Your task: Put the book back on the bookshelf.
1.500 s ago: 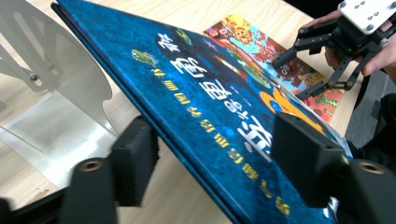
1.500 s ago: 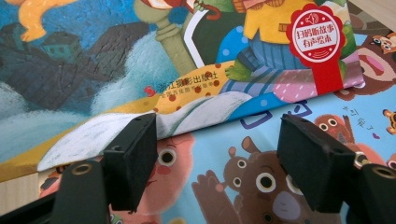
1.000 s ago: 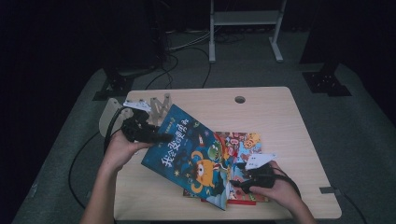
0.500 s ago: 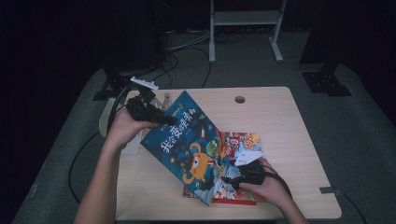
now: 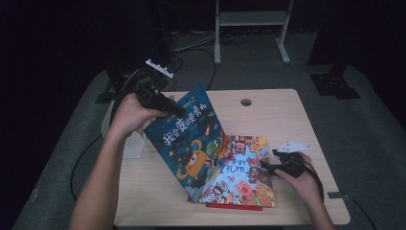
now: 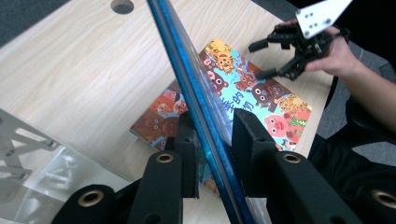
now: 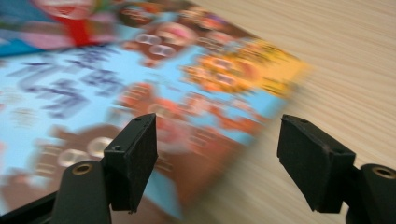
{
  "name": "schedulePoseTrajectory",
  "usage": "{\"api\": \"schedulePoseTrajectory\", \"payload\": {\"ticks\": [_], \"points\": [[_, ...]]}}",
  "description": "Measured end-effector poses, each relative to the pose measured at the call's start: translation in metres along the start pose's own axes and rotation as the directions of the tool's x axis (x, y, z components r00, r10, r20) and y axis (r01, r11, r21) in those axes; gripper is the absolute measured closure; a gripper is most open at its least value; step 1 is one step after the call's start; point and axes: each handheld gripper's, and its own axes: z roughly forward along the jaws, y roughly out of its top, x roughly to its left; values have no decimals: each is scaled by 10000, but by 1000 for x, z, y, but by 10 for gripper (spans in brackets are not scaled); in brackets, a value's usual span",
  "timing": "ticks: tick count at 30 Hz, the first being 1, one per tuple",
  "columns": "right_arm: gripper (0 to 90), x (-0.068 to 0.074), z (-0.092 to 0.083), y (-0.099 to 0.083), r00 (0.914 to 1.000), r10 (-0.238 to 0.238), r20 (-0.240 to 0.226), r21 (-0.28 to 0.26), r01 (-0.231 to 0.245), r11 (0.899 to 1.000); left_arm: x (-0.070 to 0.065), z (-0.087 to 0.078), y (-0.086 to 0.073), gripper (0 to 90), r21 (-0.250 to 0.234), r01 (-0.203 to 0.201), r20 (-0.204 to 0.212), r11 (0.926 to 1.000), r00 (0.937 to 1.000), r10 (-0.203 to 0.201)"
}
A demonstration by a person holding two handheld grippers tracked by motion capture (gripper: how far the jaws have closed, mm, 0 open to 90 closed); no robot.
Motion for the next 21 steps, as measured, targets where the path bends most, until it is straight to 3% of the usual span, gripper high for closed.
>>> {"api": "schedulePoseTrajectory", "payload": {"ticks": [2,7,12,15,18,21], "points": [[281,-16,-6,-8,9976,543,431,-91,-540,9985,-3,-2,5,739,112,-80,-88,9999,9999,81],[276,-34,-8,-22,9902,1091,874,30,-1098,9940,-11,-6,15,762,281,-295,-241,9992,9993,302],[270,-42,-8,-28,9840,1395,1110,53,-1410,9900,-18,-11,20,809,253,-504,-9,9984,9987,504],[270,-47,-6,-32,9798,1531,1284,201,-1569,9874,-24,-15,22,812,447,-644,-390,9969,9970,661],[269,-49,-5,-33,9755,1683,1416,278,-1739,9844,-29,-18,22,823,483,-891,-425,9949,9949,911],[264,-51,-3,-35,9727,1782,1490,335,-1851,9822,-32,-21,21,823,624,-1002,-867,9930,9906,1055]]}}
